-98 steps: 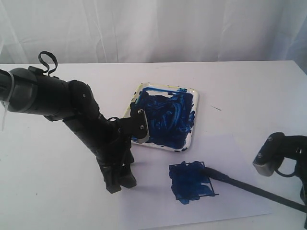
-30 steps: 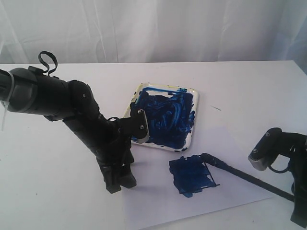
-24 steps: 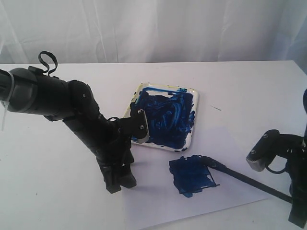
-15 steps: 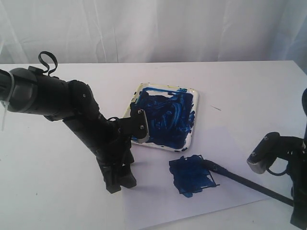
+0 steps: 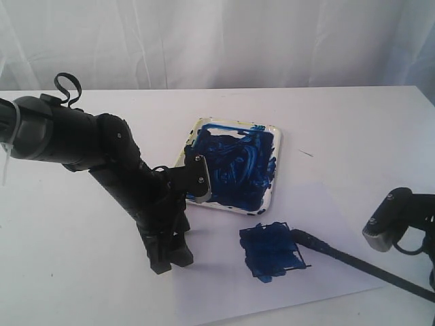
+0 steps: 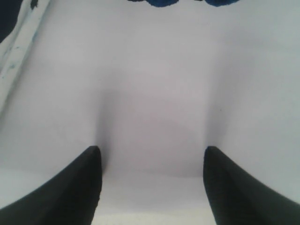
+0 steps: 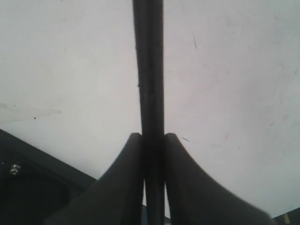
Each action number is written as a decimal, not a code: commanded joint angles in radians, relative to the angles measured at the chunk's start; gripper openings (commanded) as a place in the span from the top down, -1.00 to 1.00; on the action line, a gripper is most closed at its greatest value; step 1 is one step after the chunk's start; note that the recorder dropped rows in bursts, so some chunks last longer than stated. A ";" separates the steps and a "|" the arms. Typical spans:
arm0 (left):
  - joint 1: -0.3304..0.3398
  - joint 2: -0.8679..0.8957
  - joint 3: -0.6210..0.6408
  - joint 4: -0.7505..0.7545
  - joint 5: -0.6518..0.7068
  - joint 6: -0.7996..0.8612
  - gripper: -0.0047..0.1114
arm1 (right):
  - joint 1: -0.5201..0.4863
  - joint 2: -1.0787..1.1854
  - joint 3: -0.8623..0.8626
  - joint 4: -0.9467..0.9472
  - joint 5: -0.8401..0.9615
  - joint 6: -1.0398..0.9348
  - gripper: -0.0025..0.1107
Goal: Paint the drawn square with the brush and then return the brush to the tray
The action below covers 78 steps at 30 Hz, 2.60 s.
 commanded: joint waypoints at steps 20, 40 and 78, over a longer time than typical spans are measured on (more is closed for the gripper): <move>-0.003 0.036 0.020 0.045 0.065 -0.016 -0.22 | 0.026 0.069 0.048 0.002 0.004 -0.018 0.96; -0.003 0.036 0.020 0.045 0.065 -0.016 -0.22 | 0.029 -0.079 0.046 -0.006 -0.064 -0.009 0.96; -0.003 -0.208 0.020 0.098 -0.018 -0.039 -0.22 | 0.027 0.152 -0.288 0.033 -0.229 0.042 0.96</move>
